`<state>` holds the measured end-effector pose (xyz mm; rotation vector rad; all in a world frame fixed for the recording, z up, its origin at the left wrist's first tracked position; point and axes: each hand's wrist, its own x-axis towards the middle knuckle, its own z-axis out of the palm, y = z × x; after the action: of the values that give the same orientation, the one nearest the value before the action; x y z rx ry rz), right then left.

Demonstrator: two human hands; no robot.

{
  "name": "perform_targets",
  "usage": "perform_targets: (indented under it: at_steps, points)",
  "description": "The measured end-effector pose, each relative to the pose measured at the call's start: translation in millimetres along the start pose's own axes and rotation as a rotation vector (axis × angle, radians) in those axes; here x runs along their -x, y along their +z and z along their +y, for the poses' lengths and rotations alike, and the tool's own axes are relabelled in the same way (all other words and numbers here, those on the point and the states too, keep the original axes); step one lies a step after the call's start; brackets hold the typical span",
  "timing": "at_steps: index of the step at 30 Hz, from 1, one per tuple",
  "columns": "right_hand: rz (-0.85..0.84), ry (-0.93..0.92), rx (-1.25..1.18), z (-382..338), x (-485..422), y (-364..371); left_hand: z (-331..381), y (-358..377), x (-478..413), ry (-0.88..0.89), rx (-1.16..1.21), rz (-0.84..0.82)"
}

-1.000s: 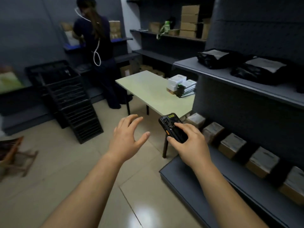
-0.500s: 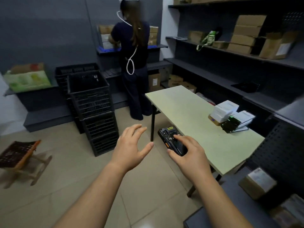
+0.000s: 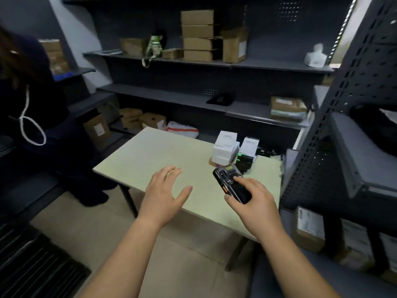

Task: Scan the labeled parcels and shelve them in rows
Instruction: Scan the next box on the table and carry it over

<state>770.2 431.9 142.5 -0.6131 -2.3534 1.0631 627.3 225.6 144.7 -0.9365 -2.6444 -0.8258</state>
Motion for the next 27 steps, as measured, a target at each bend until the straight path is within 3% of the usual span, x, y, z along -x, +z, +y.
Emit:
perform_targets:
  at_steps: [5,11,22,27]
  points:
    - [0.093,0.093,0.015,23.2,-61.1,16.2,-8.8,40.0,-87.5,0.070,-0.002,-0.128]
    - [0.193,0.136,0.049,20.6,-143.8,33.6,-22.7,66.5,-188.7,0.118,0.061,-0.137]
    - [0.238,0.357,0.170,40.6,-226.7,61.3,-49.8,153.1,-304.8,0.230,0.167,-0.321]
    - [0.255,0.453,0.224,68.4,-249.9,61.3,-51.5,206.8,-329.7,0.224,0.108,-0.443]
